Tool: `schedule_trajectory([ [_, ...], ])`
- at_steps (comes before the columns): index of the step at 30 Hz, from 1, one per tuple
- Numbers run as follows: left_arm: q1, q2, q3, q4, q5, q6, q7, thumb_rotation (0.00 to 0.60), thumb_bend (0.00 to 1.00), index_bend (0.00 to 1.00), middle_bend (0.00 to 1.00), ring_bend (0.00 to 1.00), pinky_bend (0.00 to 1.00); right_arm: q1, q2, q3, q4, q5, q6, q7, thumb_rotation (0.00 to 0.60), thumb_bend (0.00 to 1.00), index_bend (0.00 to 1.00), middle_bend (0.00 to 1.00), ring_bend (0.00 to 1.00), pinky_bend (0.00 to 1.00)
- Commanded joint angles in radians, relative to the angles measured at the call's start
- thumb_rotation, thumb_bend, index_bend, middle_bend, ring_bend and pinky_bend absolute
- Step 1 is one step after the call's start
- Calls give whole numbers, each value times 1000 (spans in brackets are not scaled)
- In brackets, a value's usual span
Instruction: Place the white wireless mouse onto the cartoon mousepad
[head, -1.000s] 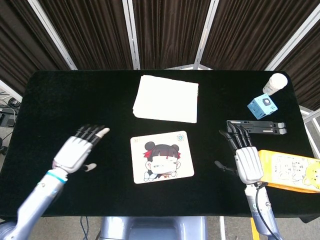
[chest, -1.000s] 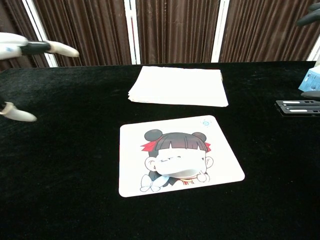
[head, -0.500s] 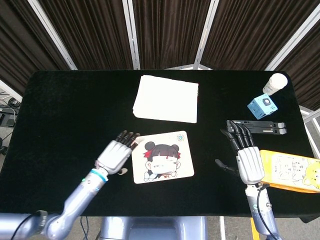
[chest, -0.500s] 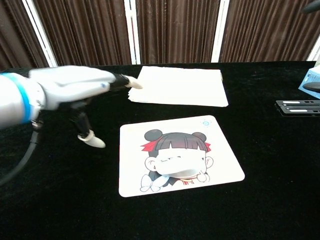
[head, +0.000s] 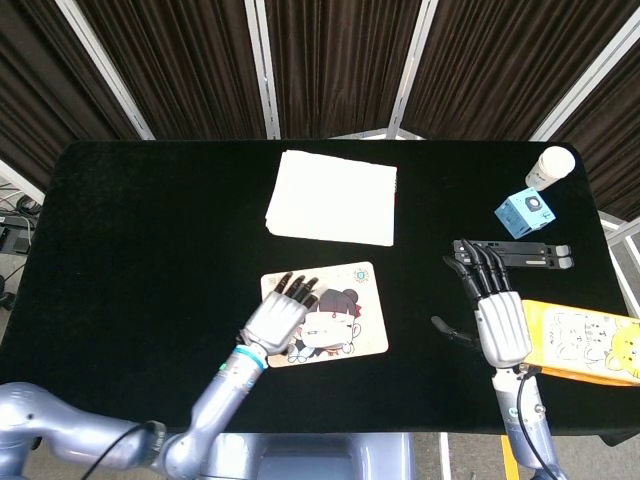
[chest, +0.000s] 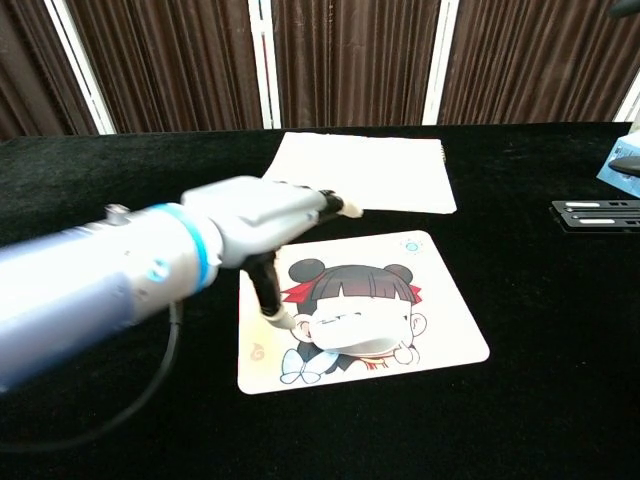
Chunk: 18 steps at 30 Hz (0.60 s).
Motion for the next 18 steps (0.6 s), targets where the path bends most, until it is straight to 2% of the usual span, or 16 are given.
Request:
schedule_trajectory([
  [1,-42,-75,-14,55,-44,34,38,600,1,0,0,0,0,-2,3,3,-4,2,-4,7,600,140,140,0,0,0],
  [8,-86,-170,-5,138,-43,61,80,600,3,0,0,0,0,-7,7,6,-13,-3,-11,10,600,141,139,0,0,0],
  [18,-105,-246,-20,232,-70,51,68,600,1,0,0,0,0,-15,15,10,-33,2,-26,23,600,141,140,0,0,0],
])
